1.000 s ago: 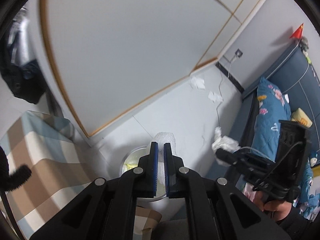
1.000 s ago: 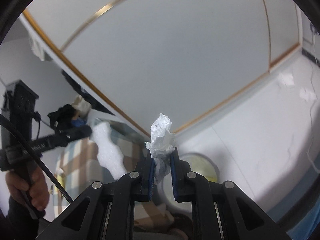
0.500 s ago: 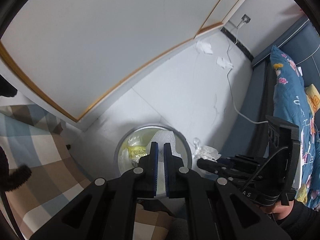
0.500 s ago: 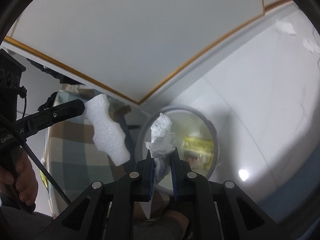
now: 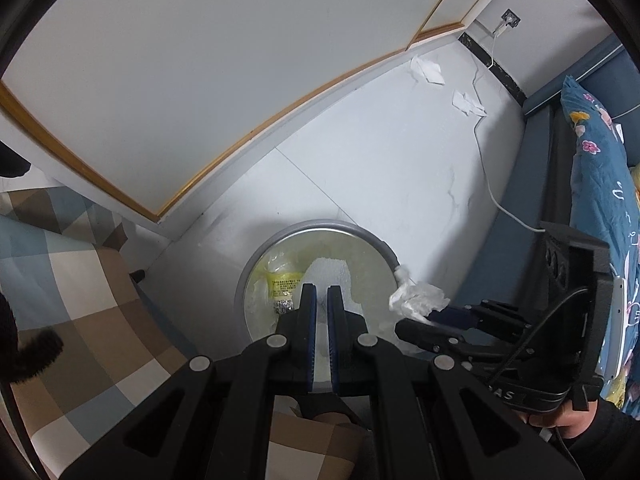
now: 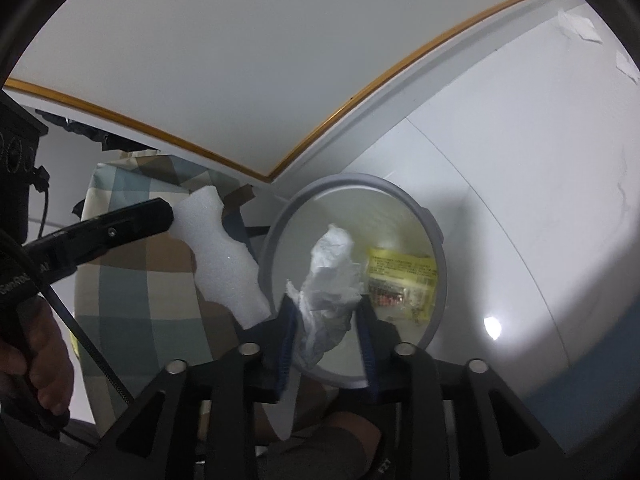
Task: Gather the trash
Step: 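Open both tools over the white bin to drop the foam and tissue, then bring both open tools back to the gold packets on the table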
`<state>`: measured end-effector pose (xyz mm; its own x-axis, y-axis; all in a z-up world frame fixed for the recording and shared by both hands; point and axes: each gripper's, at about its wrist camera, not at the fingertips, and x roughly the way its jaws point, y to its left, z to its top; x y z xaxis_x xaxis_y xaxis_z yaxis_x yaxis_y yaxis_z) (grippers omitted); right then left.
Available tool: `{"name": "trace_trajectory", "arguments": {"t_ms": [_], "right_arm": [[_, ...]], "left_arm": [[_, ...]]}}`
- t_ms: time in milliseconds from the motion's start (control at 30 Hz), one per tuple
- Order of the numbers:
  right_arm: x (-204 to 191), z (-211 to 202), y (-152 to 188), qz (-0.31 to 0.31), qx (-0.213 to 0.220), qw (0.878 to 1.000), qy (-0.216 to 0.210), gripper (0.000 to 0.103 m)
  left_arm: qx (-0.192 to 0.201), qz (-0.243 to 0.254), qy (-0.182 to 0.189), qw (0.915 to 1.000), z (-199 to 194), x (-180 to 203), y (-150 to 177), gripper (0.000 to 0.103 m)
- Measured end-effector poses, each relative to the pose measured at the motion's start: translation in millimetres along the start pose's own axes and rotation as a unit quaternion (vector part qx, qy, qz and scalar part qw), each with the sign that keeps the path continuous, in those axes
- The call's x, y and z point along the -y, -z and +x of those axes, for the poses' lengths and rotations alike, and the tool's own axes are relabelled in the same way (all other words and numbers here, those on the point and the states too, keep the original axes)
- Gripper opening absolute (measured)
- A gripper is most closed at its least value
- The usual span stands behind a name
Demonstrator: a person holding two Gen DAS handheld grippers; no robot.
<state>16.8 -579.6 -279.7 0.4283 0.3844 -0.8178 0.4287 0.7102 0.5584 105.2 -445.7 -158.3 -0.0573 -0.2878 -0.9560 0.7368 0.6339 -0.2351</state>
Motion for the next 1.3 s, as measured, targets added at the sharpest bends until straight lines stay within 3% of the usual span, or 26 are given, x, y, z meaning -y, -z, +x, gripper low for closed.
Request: {"name": "trace_trajectory", "arguments": {"t_ms": [167, 833, 900, 1067, 1133, 1300], "right_arm": [[2, -4, 2, -0.001, 0.004, 1.000, -0.011, 0.051], [19, -24, 6, 0.030, 0.028, 0.999, 0.008, 0.062], [18, -25, 7, 0.030, 0.029, 0.999, 0.009, 0.062], [14, -28, 8, 0.027, 0.031, 0.999, 0.013, 0.064], [14, -29, 8, 0.027, 0.033, 0.999, 0.013, 0.064], [9, -34, 9, 0.022, 0.035, 0.999, 0.015, 0.065]], "left_arm": [[-0.001, -0.001, -0.004, 1.0000, 4, -1, 1, 0.002], [-0.047, -0.024, 0.009, 0.9986, 22, -6, 13, 0.004], [-0.048, -0.023, 0.006, 0.9986, 22, -5, 14, 0.007], [-0.028, -0.034, 0.026, 0.9987, 11, -7, 18, 0.039], [-0.017, -0.034, 0.022, 0.9990, 6, -7, 18, 0.047], [0.018, -0.052, -0.001, 0.9985, -14, -12, 22, 0.059]]}}
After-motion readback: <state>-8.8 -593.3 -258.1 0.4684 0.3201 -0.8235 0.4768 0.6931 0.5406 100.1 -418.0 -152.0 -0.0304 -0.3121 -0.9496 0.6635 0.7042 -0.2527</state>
